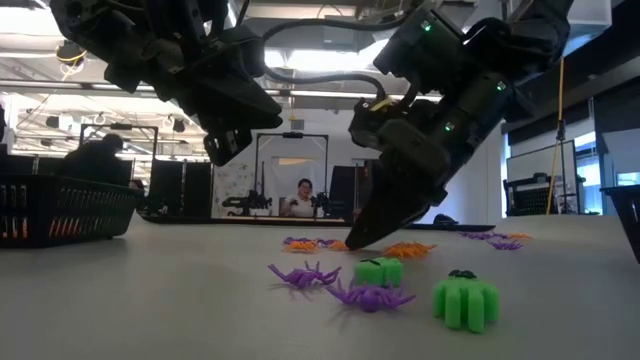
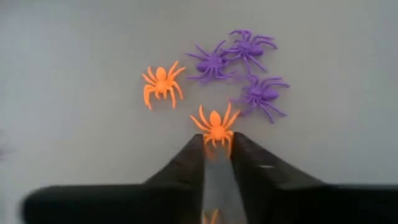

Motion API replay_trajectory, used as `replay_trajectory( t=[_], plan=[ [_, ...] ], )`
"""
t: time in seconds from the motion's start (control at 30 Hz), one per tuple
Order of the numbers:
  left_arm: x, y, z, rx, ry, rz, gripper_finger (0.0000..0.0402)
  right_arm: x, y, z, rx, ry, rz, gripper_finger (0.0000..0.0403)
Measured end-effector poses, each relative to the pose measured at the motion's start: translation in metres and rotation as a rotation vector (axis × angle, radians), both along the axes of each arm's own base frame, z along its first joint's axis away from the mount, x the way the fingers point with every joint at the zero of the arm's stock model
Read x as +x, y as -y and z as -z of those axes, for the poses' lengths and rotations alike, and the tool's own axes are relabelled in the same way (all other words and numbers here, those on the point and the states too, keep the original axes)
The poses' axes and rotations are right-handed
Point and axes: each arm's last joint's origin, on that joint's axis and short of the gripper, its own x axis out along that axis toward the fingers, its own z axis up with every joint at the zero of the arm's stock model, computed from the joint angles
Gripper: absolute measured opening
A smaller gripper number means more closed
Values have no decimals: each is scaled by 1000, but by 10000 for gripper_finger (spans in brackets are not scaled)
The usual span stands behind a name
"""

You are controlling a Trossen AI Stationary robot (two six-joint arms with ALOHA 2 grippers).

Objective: Sort Halloween decoration
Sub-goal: Put the orange spider toy into the top black basket

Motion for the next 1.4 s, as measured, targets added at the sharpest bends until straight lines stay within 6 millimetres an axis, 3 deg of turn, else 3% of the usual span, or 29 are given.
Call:
replay_trajectory(
  t=[0.13, 0.5, 0.77, 1.03, 1.4],
  plan=[
    [0, 0, 0, 0, 0, 0, 41, 2, 0, -1, -13, 3, -16, 10],
    [0, 0, 0, 0, -2, -1, 41, 0, 0, -7, -5, 13, -20, 2],
    [0, 0, 0, -6, 2, -4, 41, 5, 0, -27, -22, 84, -9, 1],
    [1, 2, -2, 14, 18, -38, 41, 25, -4, -55, -67, 190, -46, 0],
    [-2, 0, 5, -19, -74, -137, 41, 36, -5, -72, -102, 248, -58, 0]
  ],
)
